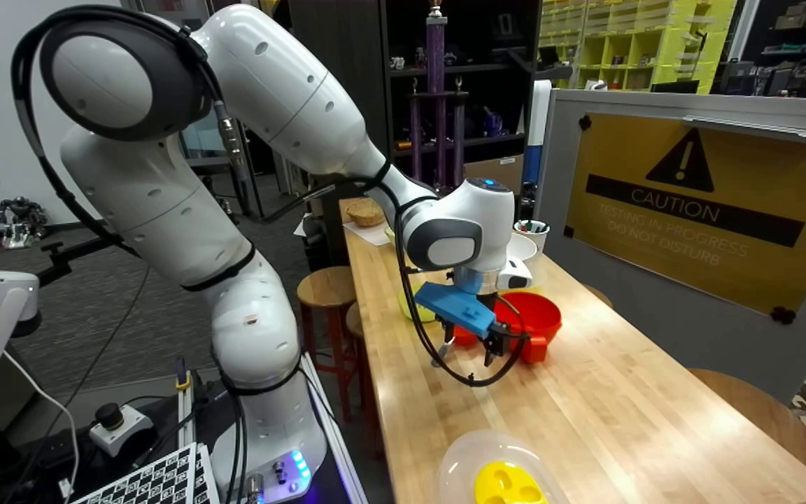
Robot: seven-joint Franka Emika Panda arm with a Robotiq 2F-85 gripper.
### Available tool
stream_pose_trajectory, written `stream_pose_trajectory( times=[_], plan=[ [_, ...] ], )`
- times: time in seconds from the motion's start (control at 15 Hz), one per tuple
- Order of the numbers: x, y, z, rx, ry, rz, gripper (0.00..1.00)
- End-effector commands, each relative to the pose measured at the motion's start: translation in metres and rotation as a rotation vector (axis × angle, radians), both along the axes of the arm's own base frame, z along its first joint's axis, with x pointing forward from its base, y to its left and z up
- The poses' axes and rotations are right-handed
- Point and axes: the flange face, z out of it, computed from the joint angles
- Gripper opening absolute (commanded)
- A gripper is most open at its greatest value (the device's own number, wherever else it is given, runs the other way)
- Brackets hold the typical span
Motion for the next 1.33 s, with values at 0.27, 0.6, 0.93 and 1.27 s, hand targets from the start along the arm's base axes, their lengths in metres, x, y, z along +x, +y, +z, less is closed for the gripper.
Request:
stream_pose_trajectory(
  times=[0.27,0.6,0.93,1.27],
  plan=[
    [-0.005,-0.003,0.005,-0.007,-0.017,0.049,1.00],
    [-0.003,0.003,0.005,-0.008,-0.015,0.071,1.00],
    [0.000,0.015,0.006,-0.026,-0.016,0.114,1.00],
    [0.003,0.023,0.006,-0.052,-0.017,0.151,1.00]
  ],
)
